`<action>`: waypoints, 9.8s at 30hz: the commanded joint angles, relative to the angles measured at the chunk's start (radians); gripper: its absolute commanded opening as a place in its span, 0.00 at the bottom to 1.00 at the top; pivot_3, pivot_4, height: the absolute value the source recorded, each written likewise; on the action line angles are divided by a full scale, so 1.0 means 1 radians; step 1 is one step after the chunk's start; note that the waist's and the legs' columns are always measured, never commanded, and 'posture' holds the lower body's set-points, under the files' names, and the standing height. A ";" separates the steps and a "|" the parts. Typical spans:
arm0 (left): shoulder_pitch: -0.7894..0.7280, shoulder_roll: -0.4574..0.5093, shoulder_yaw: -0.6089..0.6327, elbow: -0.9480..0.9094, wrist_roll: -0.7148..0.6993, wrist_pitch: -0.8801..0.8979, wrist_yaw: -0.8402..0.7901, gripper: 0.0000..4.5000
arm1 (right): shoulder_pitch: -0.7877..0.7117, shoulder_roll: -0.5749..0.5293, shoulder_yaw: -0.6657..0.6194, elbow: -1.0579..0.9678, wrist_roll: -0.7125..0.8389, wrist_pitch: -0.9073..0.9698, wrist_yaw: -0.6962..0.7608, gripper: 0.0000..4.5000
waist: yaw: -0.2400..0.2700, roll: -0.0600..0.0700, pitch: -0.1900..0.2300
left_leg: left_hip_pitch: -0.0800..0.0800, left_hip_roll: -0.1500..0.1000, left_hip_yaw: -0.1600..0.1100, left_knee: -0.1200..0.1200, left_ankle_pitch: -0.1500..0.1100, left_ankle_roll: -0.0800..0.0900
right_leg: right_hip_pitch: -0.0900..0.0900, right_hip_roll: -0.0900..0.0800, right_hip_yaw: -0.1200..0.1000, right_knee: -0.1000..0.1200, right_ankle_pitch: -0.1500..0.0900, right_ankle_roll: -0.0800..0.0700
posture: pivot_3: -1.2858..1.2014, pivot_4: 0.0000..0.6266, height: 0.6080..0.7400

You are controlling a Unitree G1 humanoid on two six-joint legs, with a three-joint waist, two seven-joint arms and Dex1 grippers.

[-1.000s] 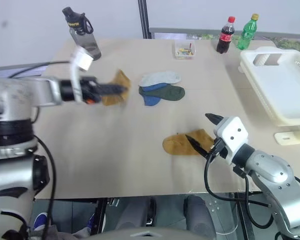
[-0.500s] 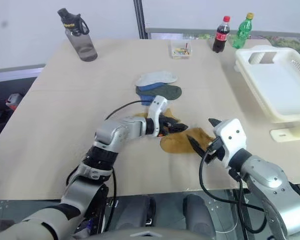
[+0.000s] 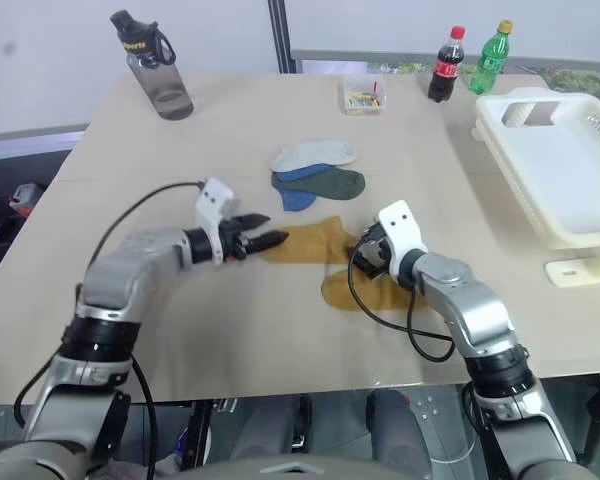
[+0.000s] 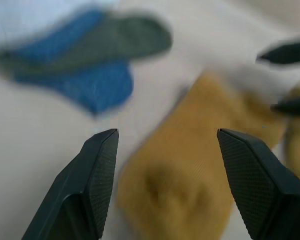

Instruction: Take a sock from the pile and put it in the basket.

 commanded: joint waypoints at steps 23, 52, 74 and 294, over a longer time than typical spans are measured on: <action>-0.047 -0.054 0.068 -0.248 -0.493 0.550 -0.032 0.03 | 0.397 -0.153 -0.534 -0.803 0.320 0.426 0.037 0.02 | -0.003 0.003 -0.001 | 0.001 0.001 -0.006 0.000 -0.003 0.004 | 0.002 -0.001 -0.004 0.003 -0.001 0.002 | 0.52 0.24 1.00; 0.050 -0.089 -0.084 -0.323 -0.221 0.248 0.024 0.58 | 0.575 -0.155 -0.373 -0.575 0.141 0.050 0.030 0.00 | -0.003 0.003 -0.001 | 0.005 0.002 -0.001 0.000 -0.002 0.004 | 0.003 0.002 0.001 0.003 -0.001 0.002 | 0.52 0.24 1.00; 0.106 -0.013 -0.045 -0.207 -0.186 0.106 -0.091 0.78 | 0.426 -0.101 -0.367 -0.753 0.475 0.033 0.046 0.00 | -0.002 0.004 -0.001 | 0.005 0.003 -0.002 0.000 -0.002 0.004 | 0.003 0.003 0.000 0.003 -0.001 0.002 | 0.52 0.24 1.00; -0.065 -0.050 0.030 0.009 -0.293 0.165 -0.271 1.00 | 0.279 0.006 -0.265 -0.579 0.092 0.360 0.095 0.99 | -0.008 0.006 -0.020 | 0.007 0.002 -0.005 -0.005 -0.001 0.001 | 0.001 0.000 -0.002 0.003 -0.001 0.000 | 0.52 0.24 1.00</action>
